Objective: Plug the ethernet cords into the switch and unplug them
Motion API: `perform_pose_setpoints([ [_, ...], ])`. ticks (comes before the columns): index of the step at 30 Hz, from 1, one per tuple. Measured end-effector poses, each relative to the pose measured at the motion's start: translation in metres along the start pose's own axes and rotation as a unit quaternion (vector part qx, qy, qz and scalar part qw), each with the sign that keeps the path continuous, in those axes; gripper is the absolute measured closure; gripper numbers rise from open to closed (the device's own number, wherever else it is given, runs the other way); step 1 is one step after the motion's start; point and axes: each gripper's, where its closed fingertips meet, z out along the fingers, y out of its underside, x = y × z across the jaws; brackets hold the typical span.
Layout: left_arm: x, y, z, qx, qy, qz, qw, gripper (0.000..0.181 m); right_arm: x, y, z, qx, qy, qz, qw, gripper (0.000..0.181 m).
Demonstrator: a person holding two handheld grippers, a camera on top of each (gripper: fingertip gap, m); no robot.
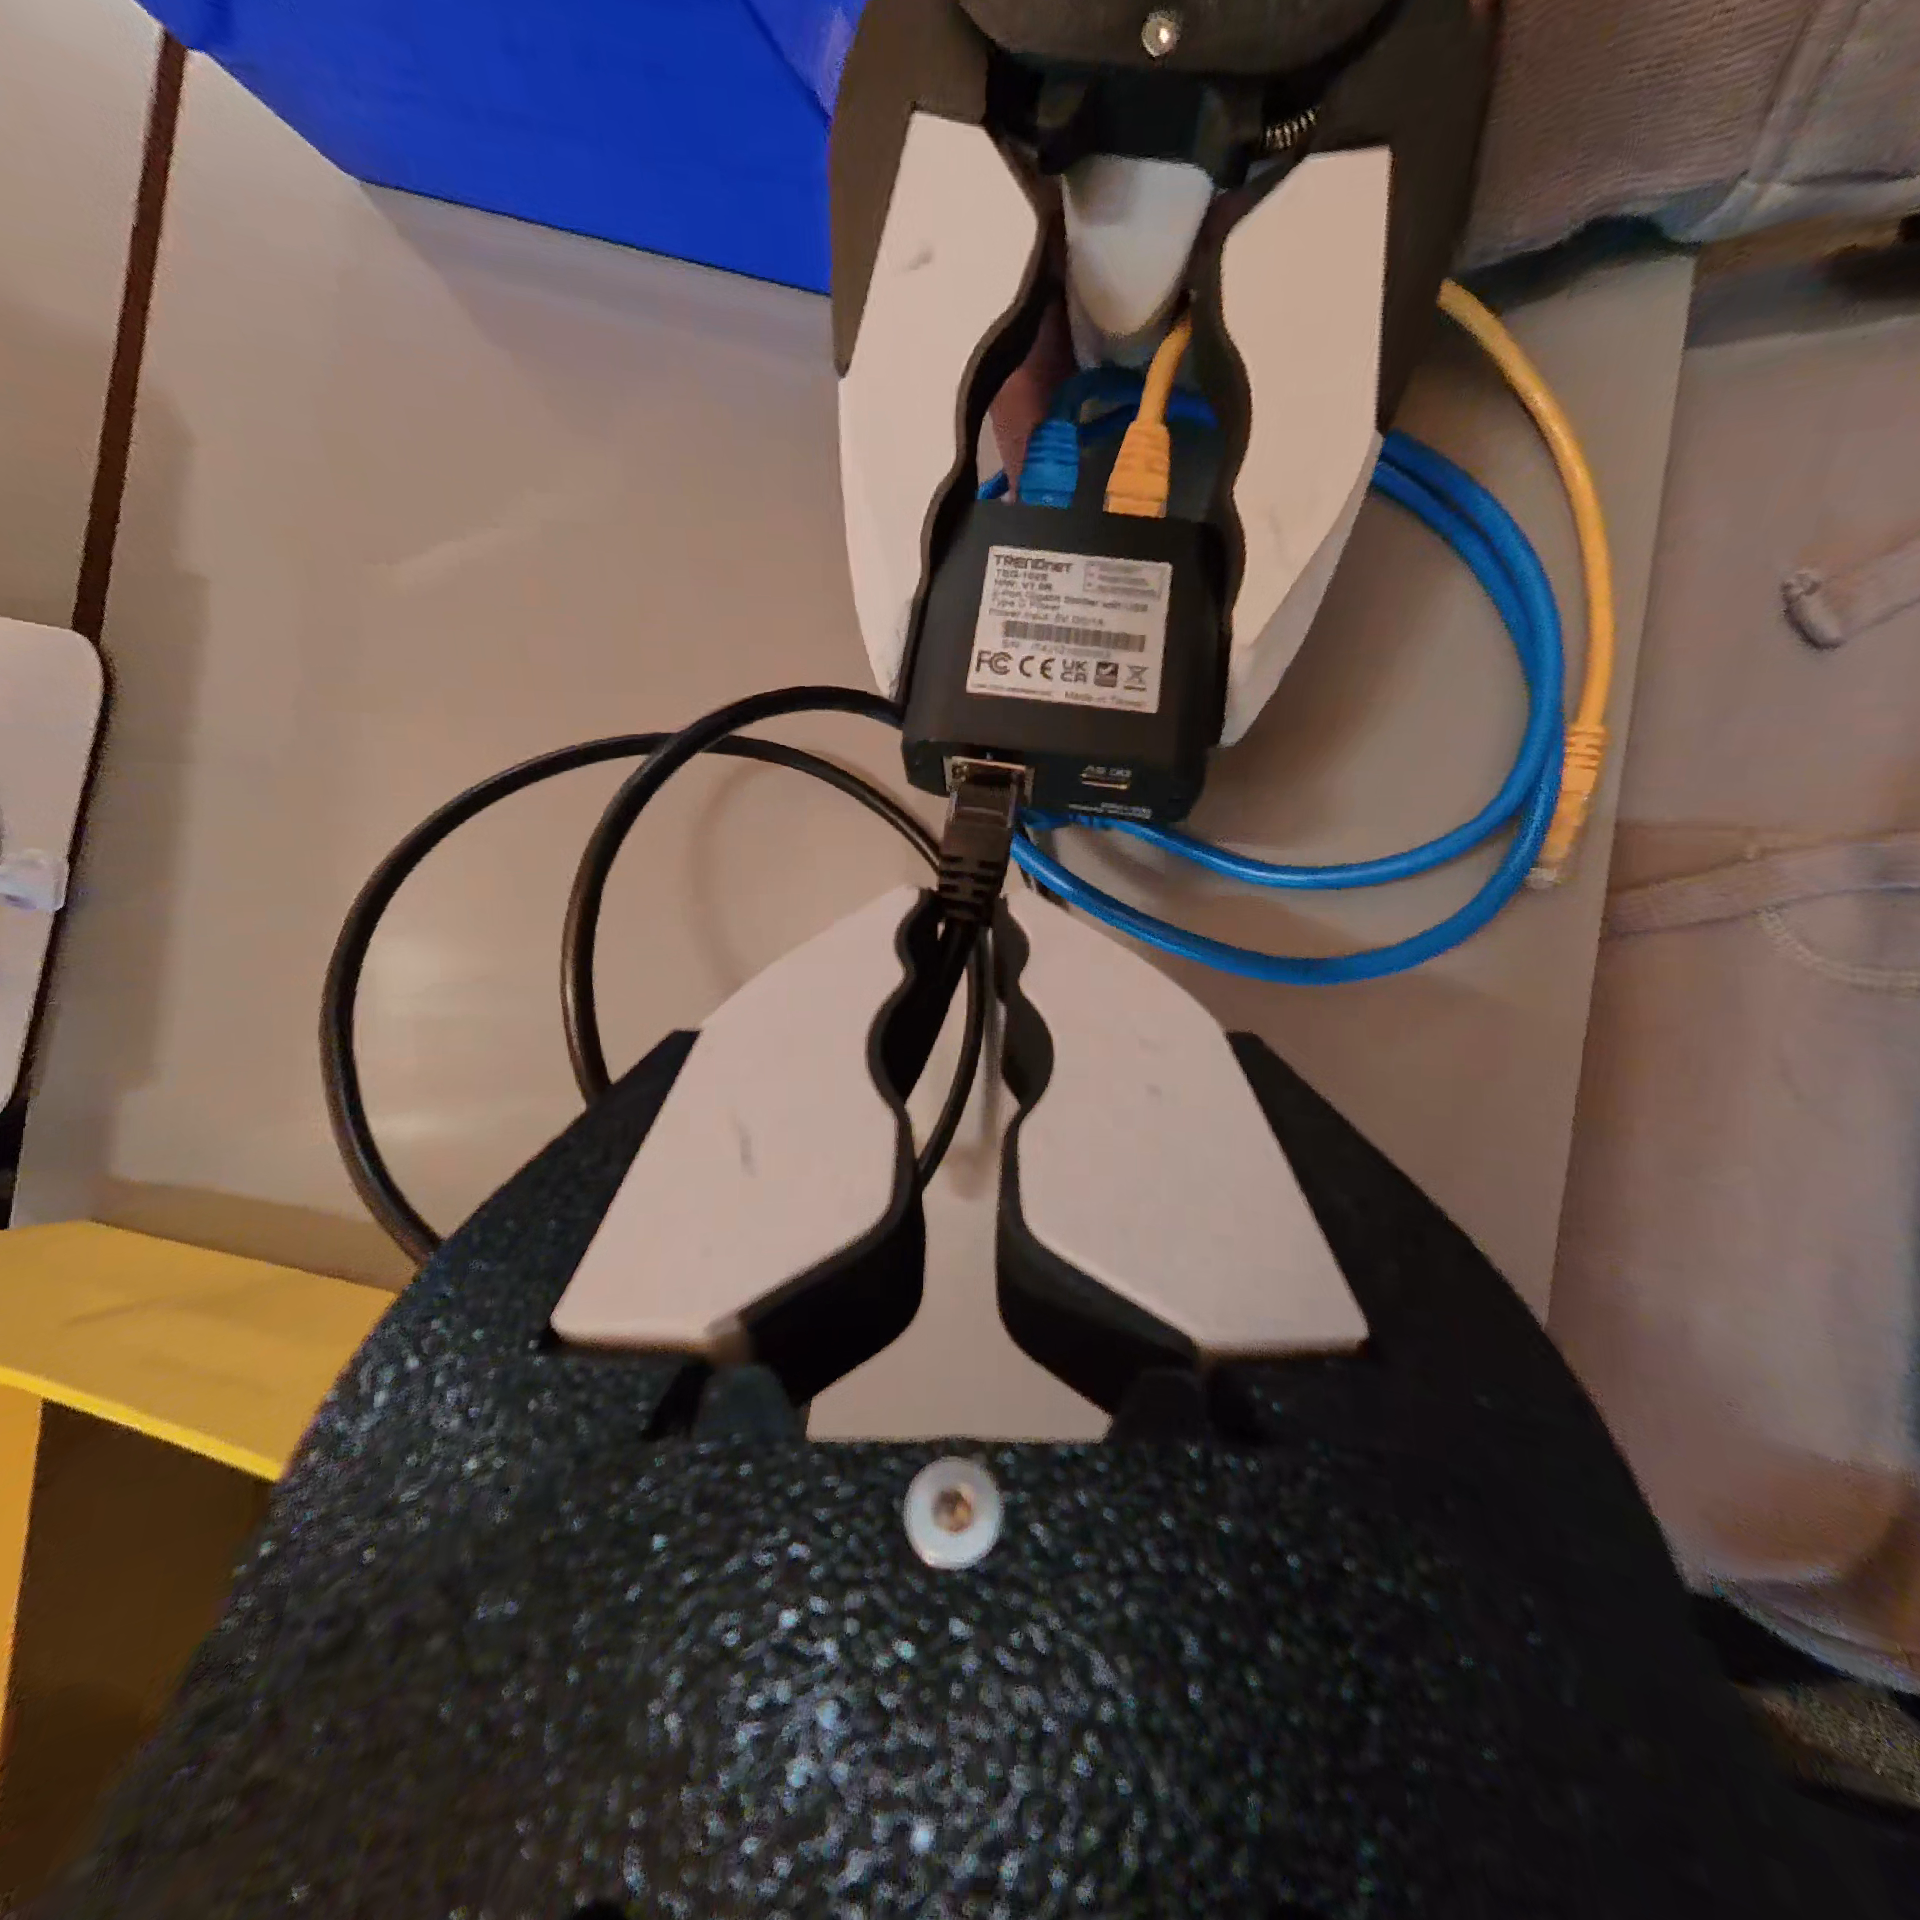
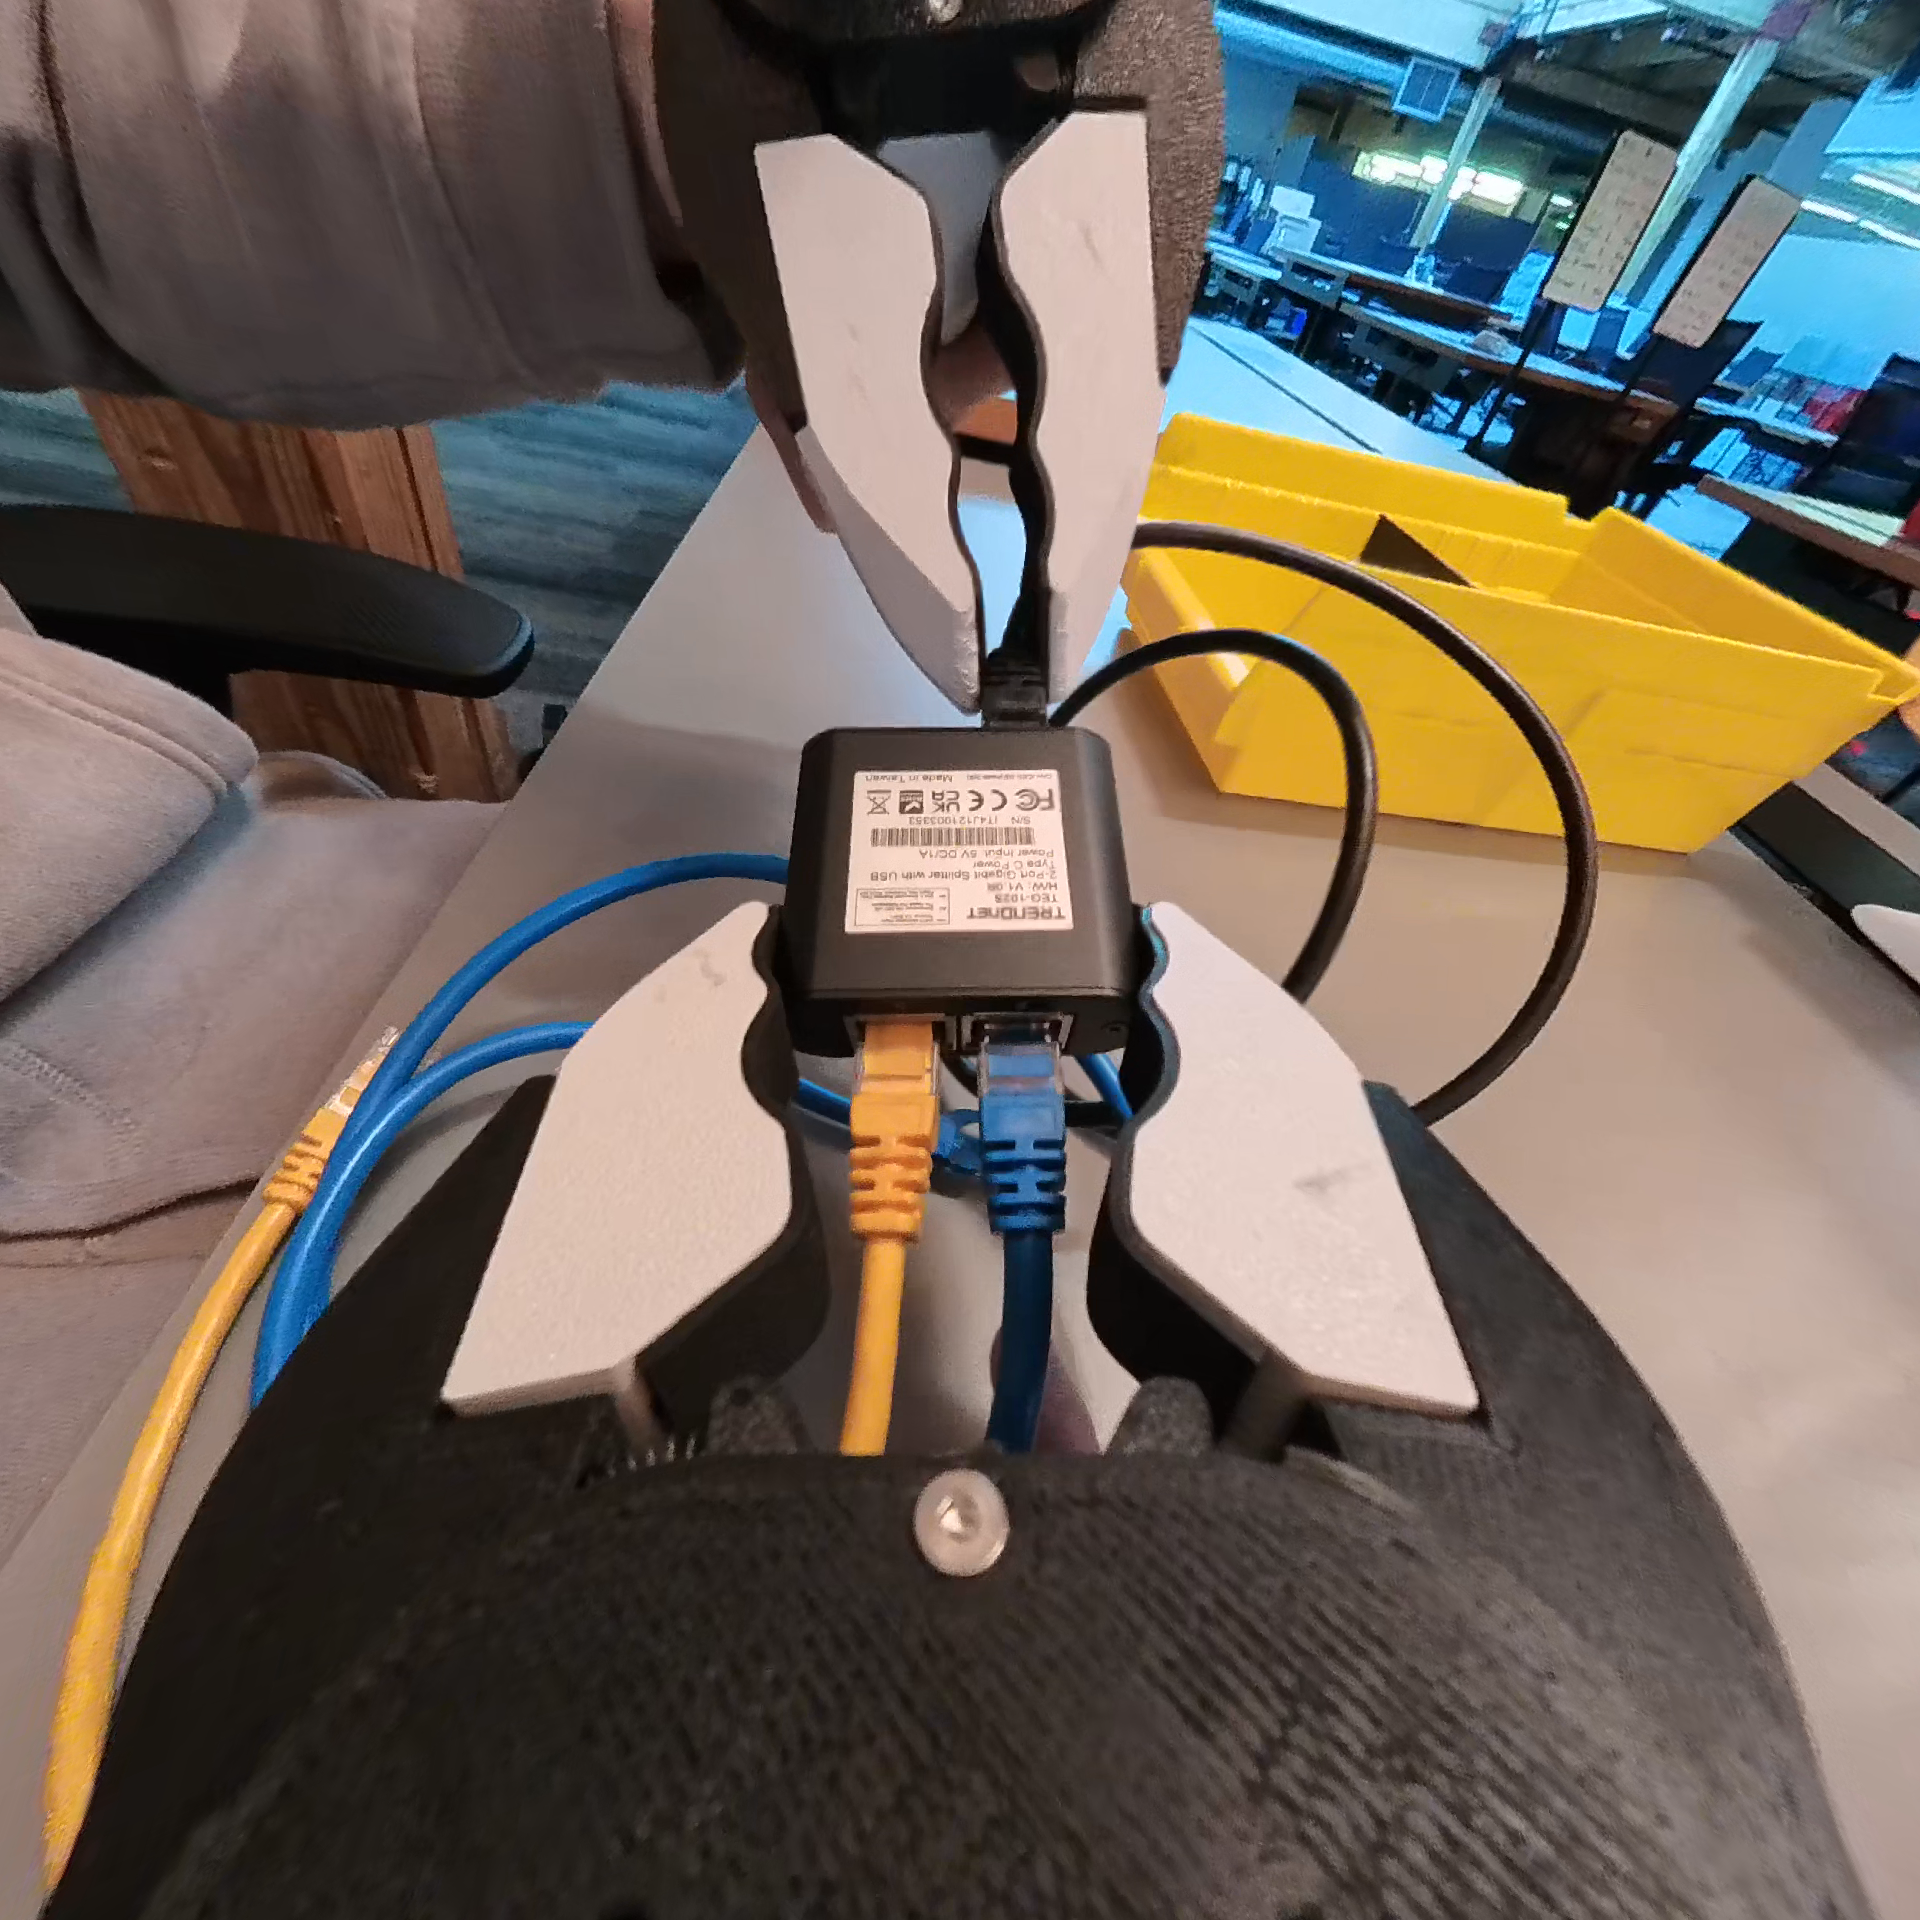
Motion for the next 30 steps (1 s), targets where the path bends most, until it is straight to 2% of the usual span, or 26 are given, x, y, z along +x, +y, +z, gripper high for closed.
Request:
perform_pose_setpoints([
  [1,-0.002,-0.002,0.0,0.006,-0.006,-0.009,1.0,0.173,0.002,-0.001,-0.001,0.003,0.004,0.004,1.0,0.119],
  [5,-0.006,-0.002,-0.002,-0.005,-0.019,-0.008,1.0,0.172,0.007,-0.001,0.0,0.004,0.028,-0.013,1.0,0.119],
  [6,-0.009,-0.008,-0.006,0.011,-0.033,-0.01,0.999,0.17,0.011,-0.005,-0.001,0.021,0.039,-0.011,0.999,0.119],
  [8,-0.01,-0.033,-0.031,0.097,-0.056,-0.016,0.994,0.154,0.022,-0.01,-0.006,0.041,0.077,-0.004,0.996,0.119],
  [10,-0.023,-0.05,-0.076,0.201,-0.128,-0.021,0.971,0.147,0.033,-0.022,-0.018,0.069,0.118,-0.018,0.99,0.119],
  [11,-0.032,-0.05,-0.099,0.252,-0.171,-0.033,0.952,0.146,0.036,-0.033,-0.024,0.087,0.131,-0.021,0.987,0.119],
  [13,-0.048,-0.031,-0.135,0.333,-0.238,-0.085,0.908,0.146,0.041,-0.057,-0.034,0.116,0.151,-0.036,0.981,0.119],
  [14,-0.055,-0.014,-0.14,0.355,-0.258,-0.116,0.891,0.146,0.042,-0.069,-0.038,0.123,0.158,-0.05,0.978,0.119],
  [16,-0.061,0.029,-0.123,0.352,-0.266,-0.17,0.881,0.145,0.046,-0.095,-0.048,0.125,0.18,-0.088,0.972,0.119],
  [18,-0.058,0.068,-0.088,0.304,-0.251,-0.217,0.893,0.139,0.058,-0.124,-0.064,0.122,0.211,-0.124,0.962,0.119],
  [20,-0.05,0.09,-0.061,0.263,-0.241,-0.233,0.905,0.13,0.077,-0.147,-0.086,0.101,0.251,-0.147,0.951,0.119],
  [23,-0.039,0.098,-0.045,0.233,-0.245,-0.209,0.918,0.128,0.114,-0.164,-0.132,0.042,0.328,-0.194,0.924,0.119],
  [26,-0.032,0.101,-0.034,0.214,-0.238,-0.191,0.928,0.128,0.143,-0.177,-0.182,0.02,0.401,-0.224,0.888,0.119],
  [28,-0.03,0.104,-0.028,0.212,-0.23,-0.199,0.929,0.127,0.163,-0.165,-0.212,-0.027,0.445,-0.228,0.866,0.119],
  [30,-0.028,0.104,-0.025,0.213,-0.221,-0.203,0.93,0.127,0.183,-0.14,-0.239,-0.085,0.496,-0.231,0.832,0.119],
])
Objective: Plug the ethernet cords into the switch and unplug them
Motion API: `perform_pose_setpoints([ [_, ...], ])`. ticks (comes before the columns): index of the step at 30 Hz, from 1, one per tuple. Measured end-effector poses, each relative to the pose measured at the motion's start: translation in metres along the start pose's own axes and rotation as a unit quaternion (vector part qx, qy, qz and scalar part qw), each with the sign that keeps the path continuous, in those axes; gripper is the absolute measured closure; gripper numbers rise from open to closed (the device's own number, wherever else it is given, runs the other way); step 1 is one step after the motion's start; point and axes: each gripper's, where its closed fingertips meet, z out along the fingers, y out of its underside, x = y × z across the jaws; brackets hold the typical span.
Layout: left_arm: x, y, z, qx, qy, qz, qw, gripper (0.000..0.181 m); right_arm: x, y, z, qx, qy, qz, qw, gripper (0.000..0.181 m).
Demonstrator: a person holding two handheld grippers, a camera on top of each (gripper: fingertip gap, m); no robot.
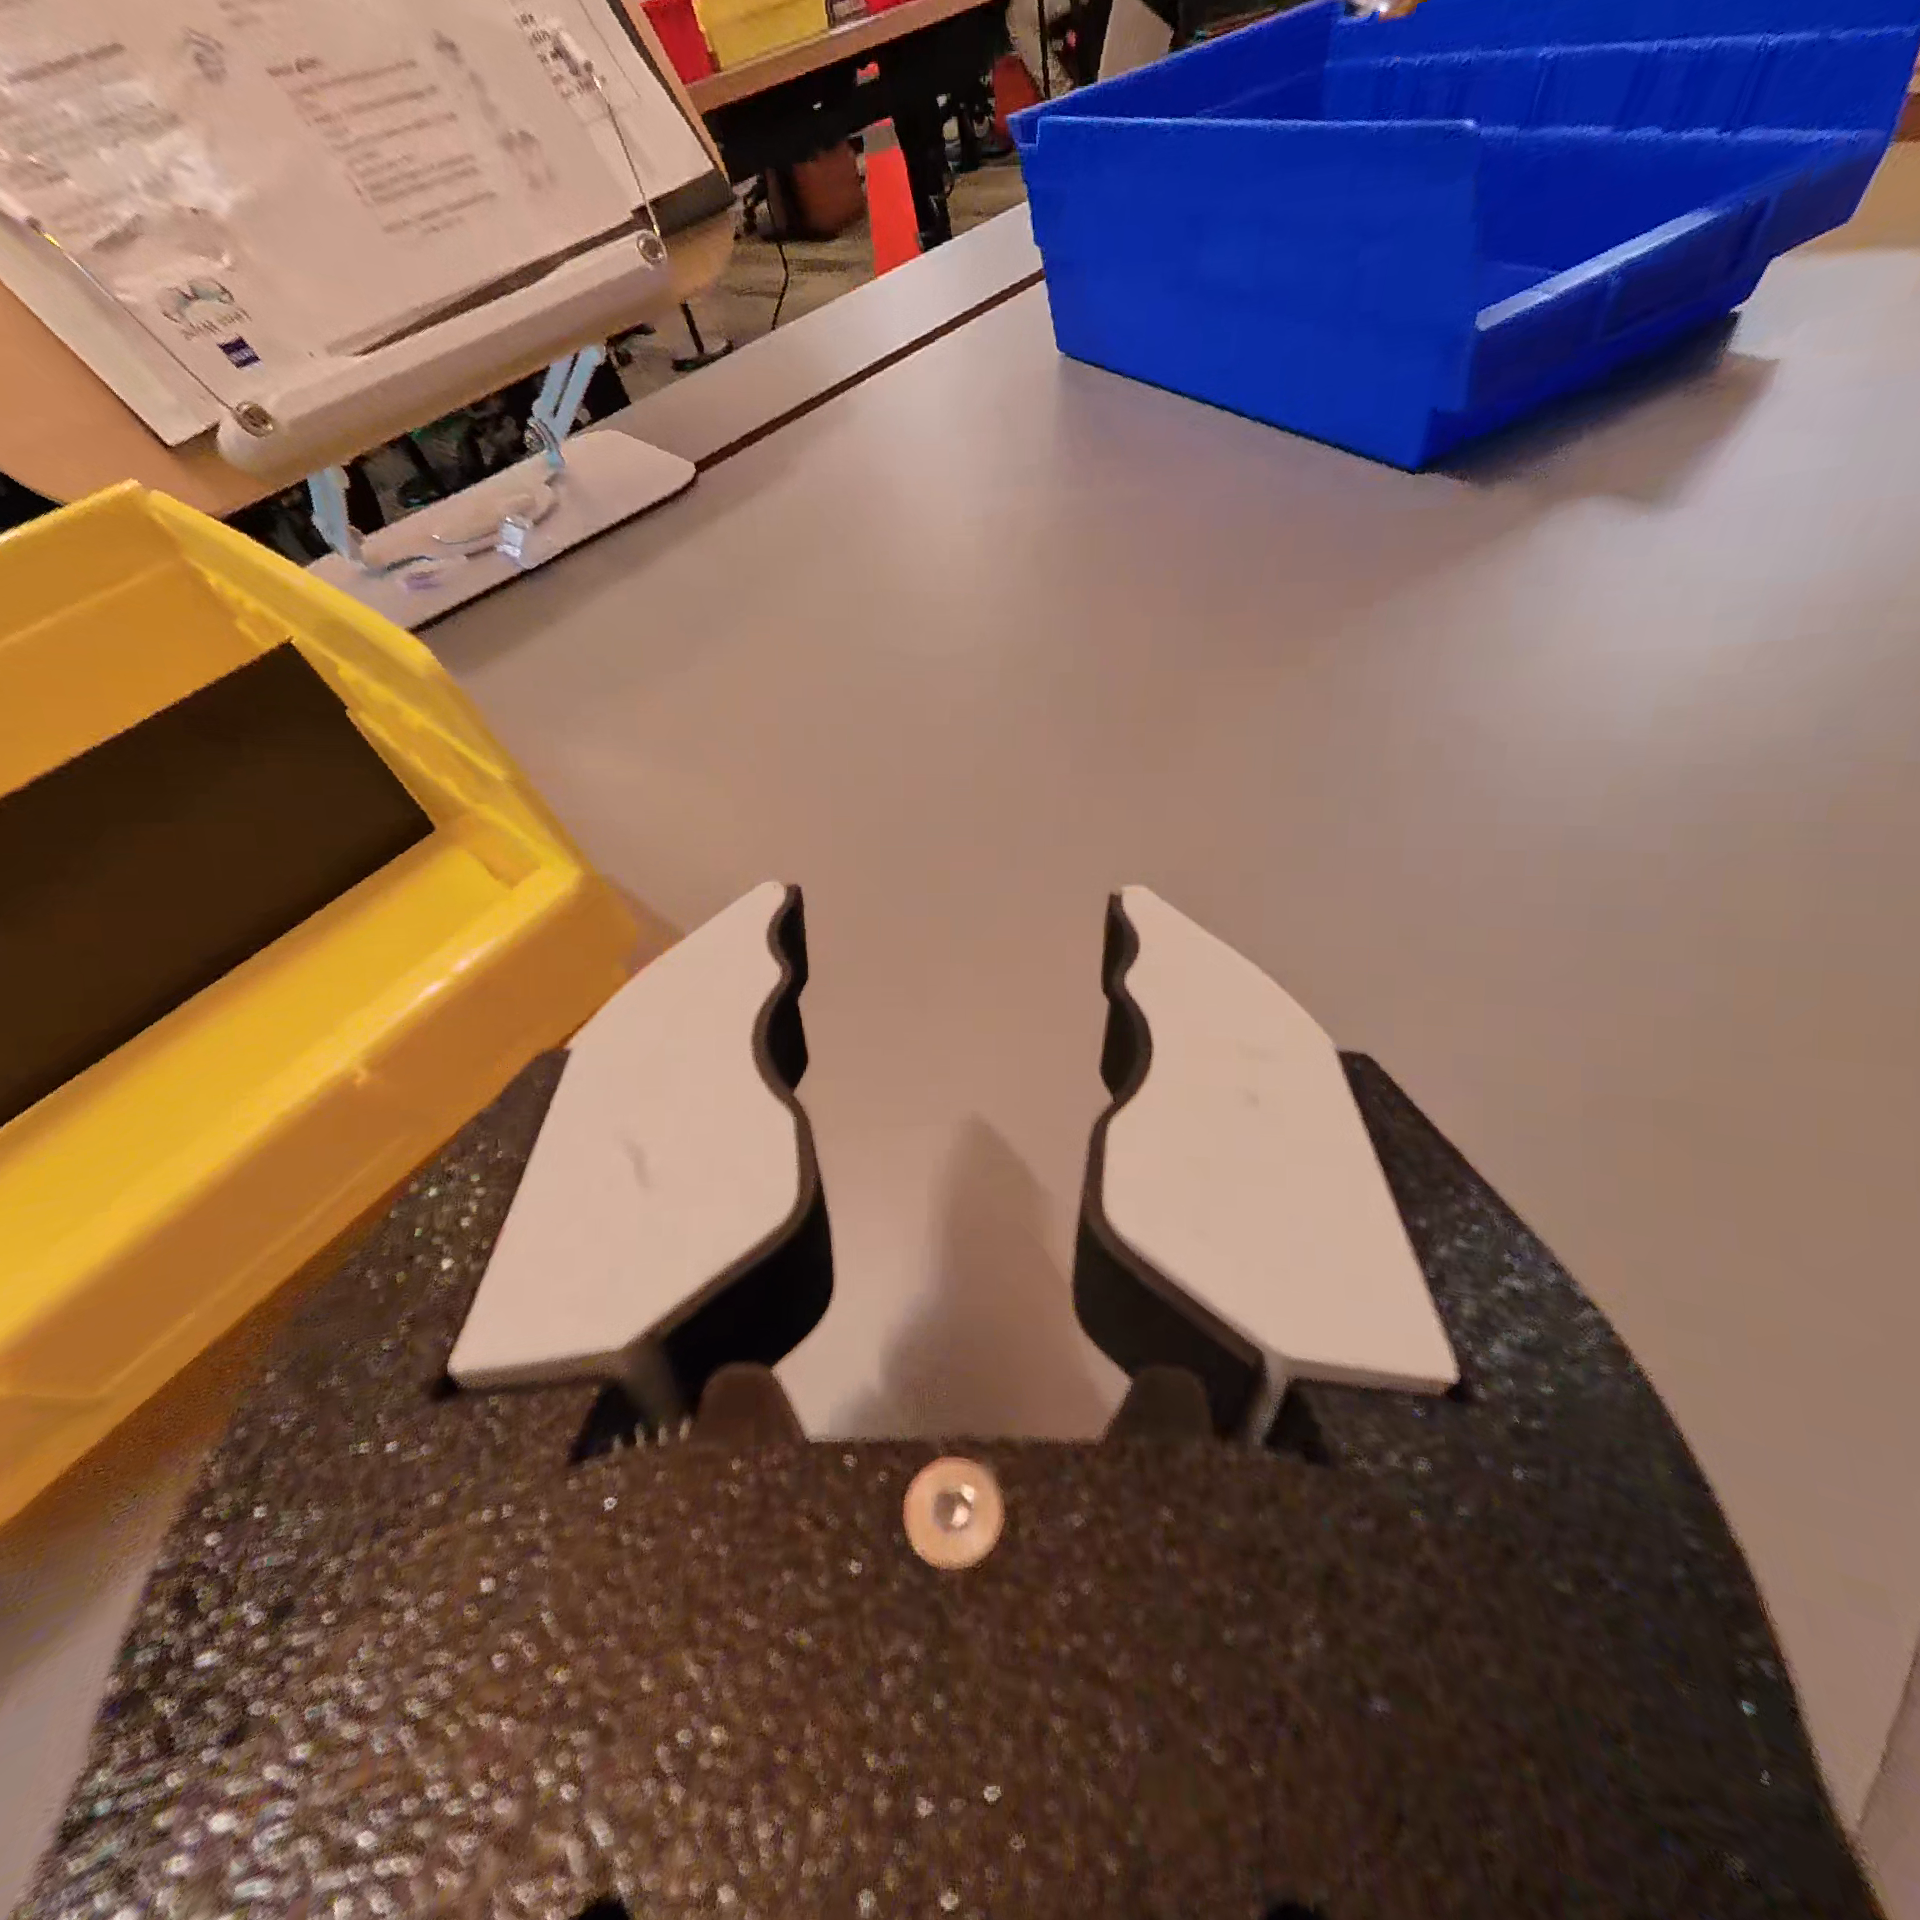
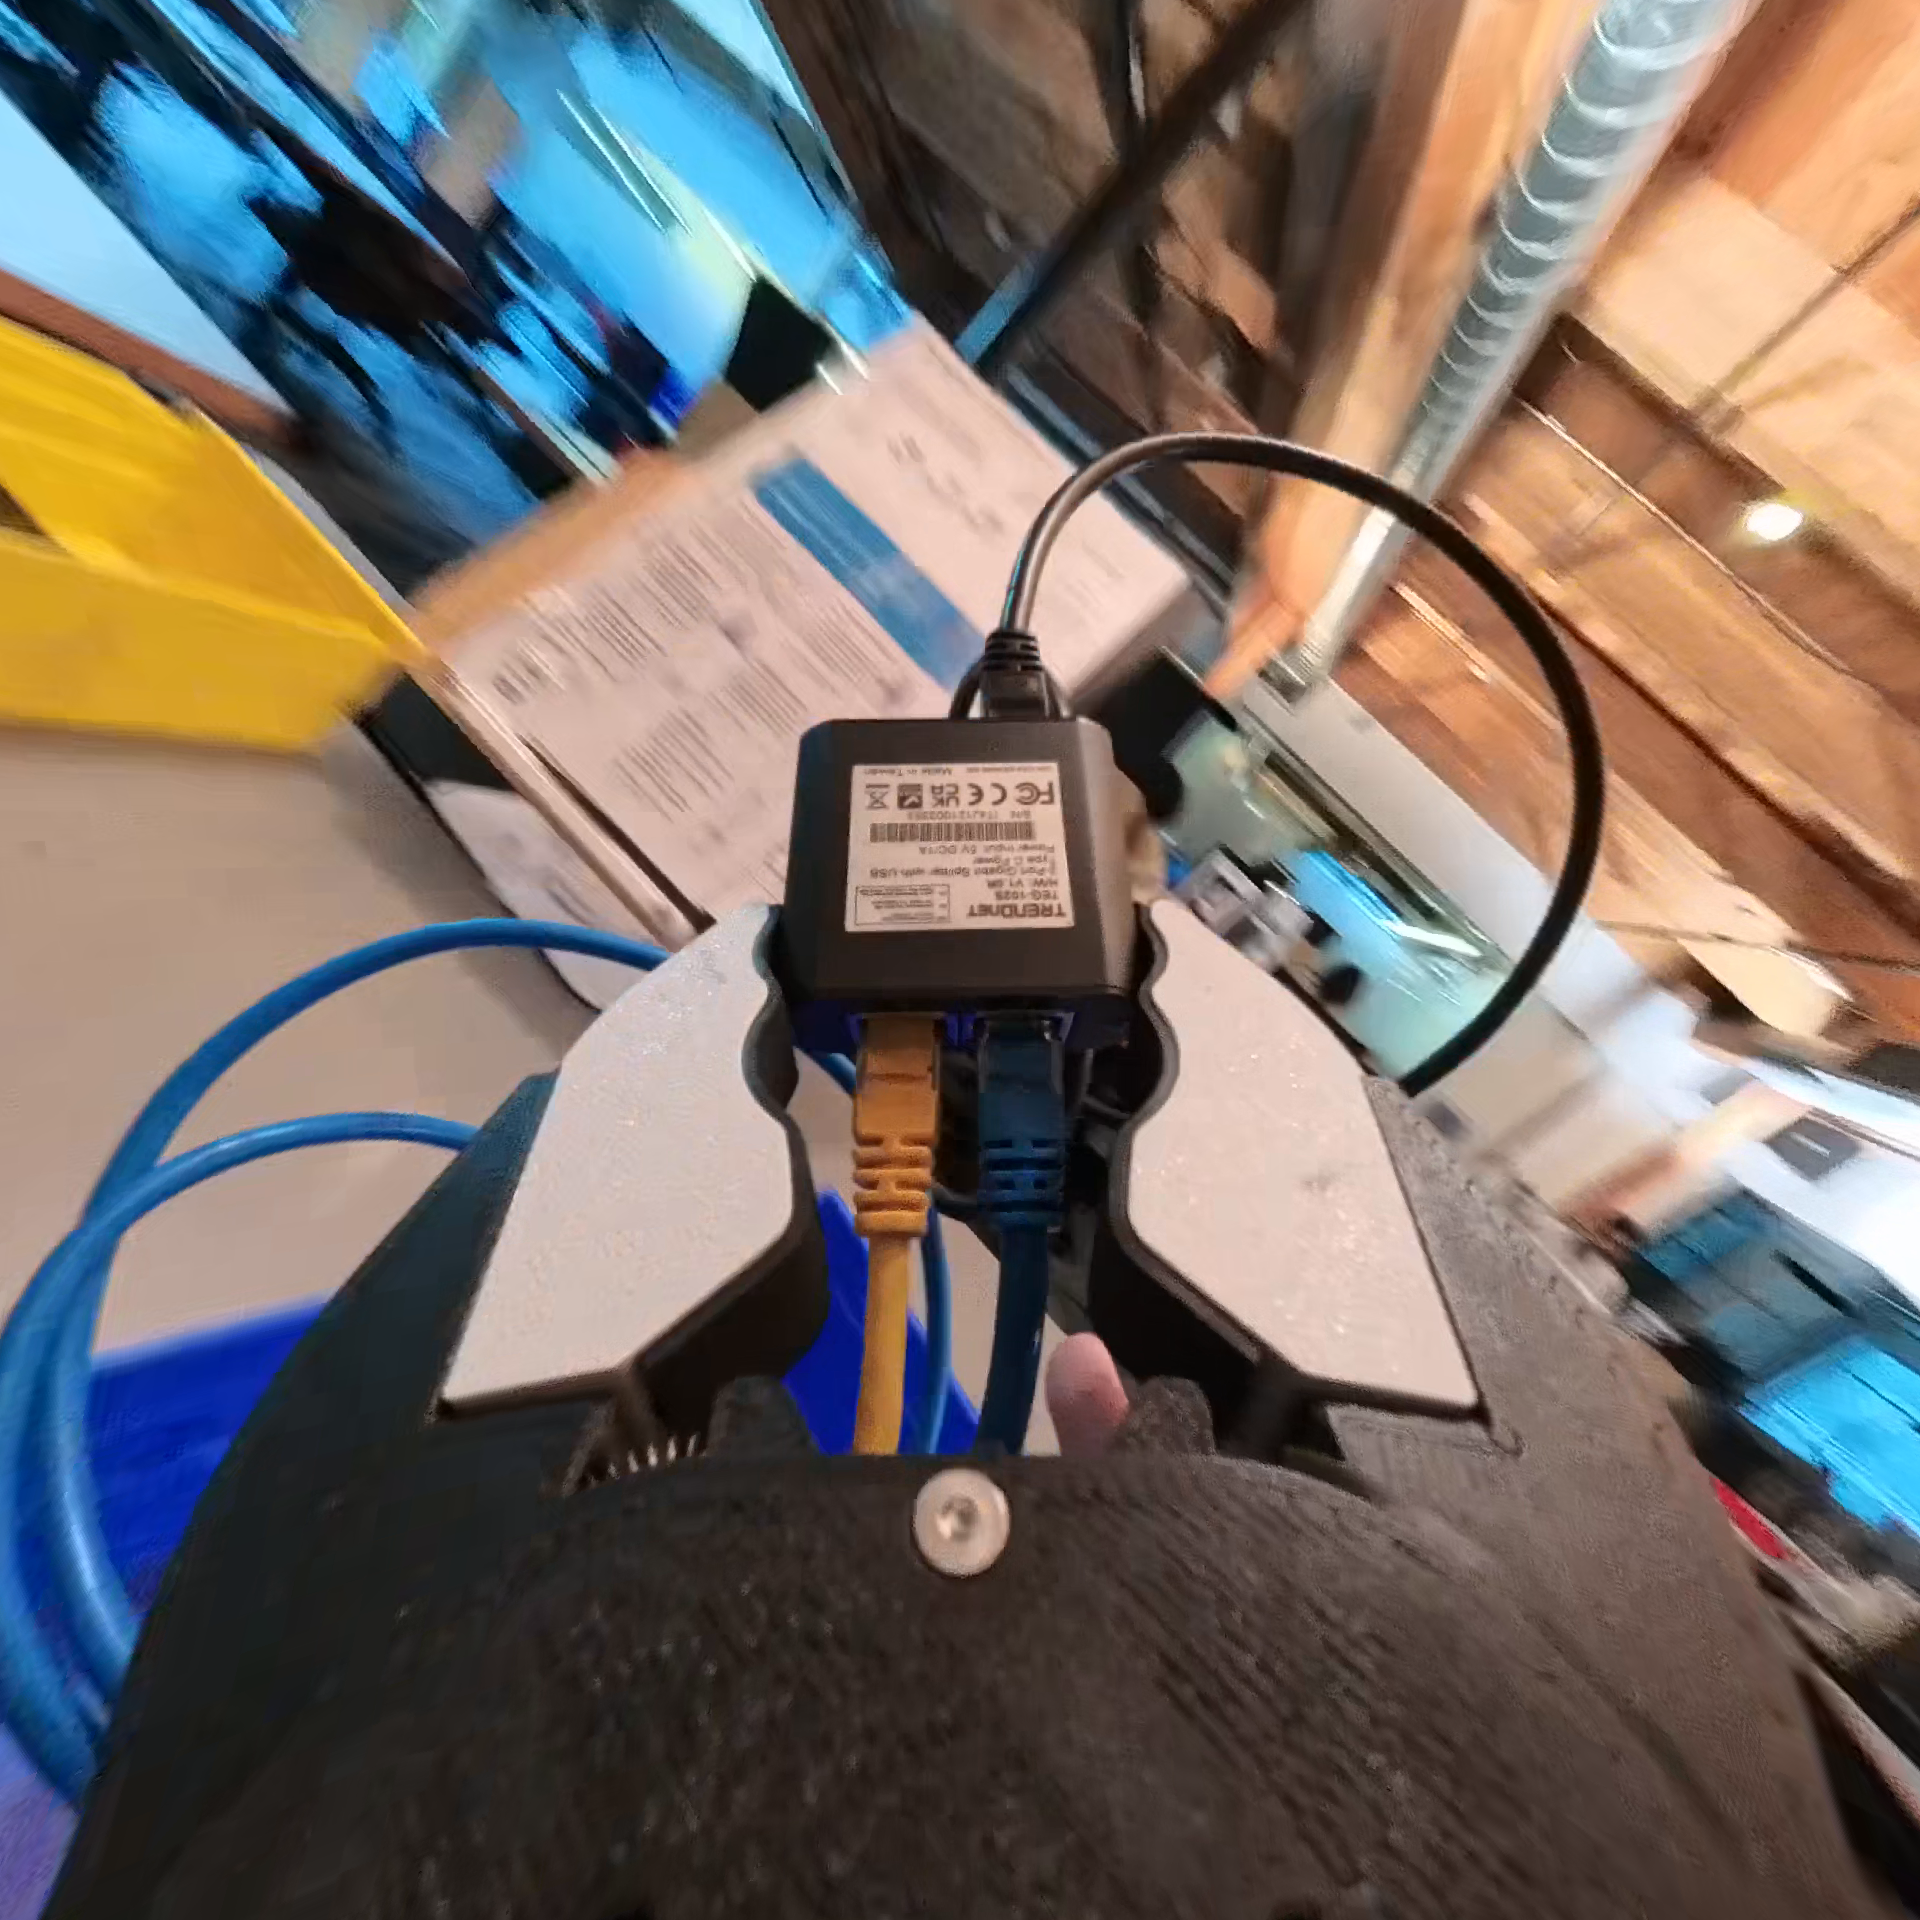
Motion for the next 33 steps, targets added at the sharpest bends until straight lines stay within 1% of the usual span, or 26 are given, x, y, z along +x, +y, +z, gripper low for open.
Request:
perform_pose_setpoints([
  [1,0.001,0.0,0.0,0.0,0.0,0.005,1.0,0.127,0.006,0.018,-0.001,-0.024,0.023,-0.012,0.999,0.119],
  [3,0.003,-0.001,-0.001,0.002,0.004,0.007,1.0,0.127,0.004,0.054,-0.002,-0.065,0.036,0.016,0.997,0.119],
  [4,0.003,0.0,-0.001,0.001,0.004,0.007,1.0,0.127,-0.002,0.073,-0.002,-0.088,0.034,0.037,0.995,0.119],
  [7,0.004,0.0,0.0,-0.002,0.007,0.011,1.0,0.127,-0.032,0.123,-0.001,-0.162,0.014,0.046,0.986,0.118],
  [10,0.006,0.002,0.001,-0.009,0.008,0.015,1.0,0.127,-0.063,0.153,-0.001,-0.219,-0.008,0.047,0.974,0.118],
  [12,0.007,0.004,0.003,-0.017,0.01,0.02,1.0,0.127,-0.081,0.179,-0.007,-0.295,-0.031,0.051,0.954,0.118],
  [15,0.012,0.009,0.007,-0.039,0.02,0.031,0.999,0.127,-0.091,0.218,-0.021,-0.41,-0.054,0.042,0.91,0.118],
  [17,0.017,0.01,0.012,-0.053,0.033,0.036,0.997,0.127,-0.102,0.237,-0.03,-0.466,-0.099,0.078,0.876,0.117],
  [18,0.021,0.009,0.015,-0.058,0.04,0.037,0.997,0.127,-0.104,0.243,-0.032,-0.481,-0.109,0.101,0.864,0.115],
  [19,0.025,0.008,0.019,-0.064,0.045,0.04,0.996,0.127,-0.099,0.244,-0.032,-0.482,-0.099,0.116,0.863,0.113],
  [20,0.028,0.006,0.023,-0.071,0.049,0.043,0.995,0.127,-0.089,0.24,-0.029,-0.467,-0.077,0.12,0.873,0.111],
  [21,0.032,0.002,0.027,-0.077,0.054,0.047,0.994,0.127,-0.077,0.228,-0.025,-0.434,-0.054,0.119,0.891,0.109],
  [22,0.038,-0.002,0.031,-0.079,0.06,0.05,0.994,0.126,-0.068,0.211,-0.022,-0.397,-0.039,0.125,0.909,0.107],
  [23,0.043,-0.008,0.036,-0.079,0.066,0.051,0.993,0.126,-0.06,0.193,-0.023,-0.369,-0.027,0.141,0.918,0.107],
  [25,0.056,-0.023,0.05,-0.079,0.081,0.043,0.993,0.125,-0.045,0.158,-0.033,-0.326,-0.002,0.172,0.93,0.107],
  [27,0.071,-0.042,0.068,-0.076,0.091,0.033,0.992,0.119,-0.033,0.137,-0.055,-0.311,0.036,0.191,0.931,0.102],
  [29,0.086,-0.066,0.091,-0.071,0.091,0.025,0.993,0.112,-0.032,0.129,-0.082,-0.304,0.071,0.222,0.924,0.099],
  [31,0.1,-0.087,0.117,-0.074,0.085,0.01,0.994,0.104,-0.034,0.132,-0.106,-0.297,0.108,0.246,0.916,0.096],
  [33,0.114,-0.108,0.147,-0.075,0.082,-0.012,0.994,0.095,-0.036,0.144,-0.125,-0.305,0.131,0.25,0.909,0.095],
])
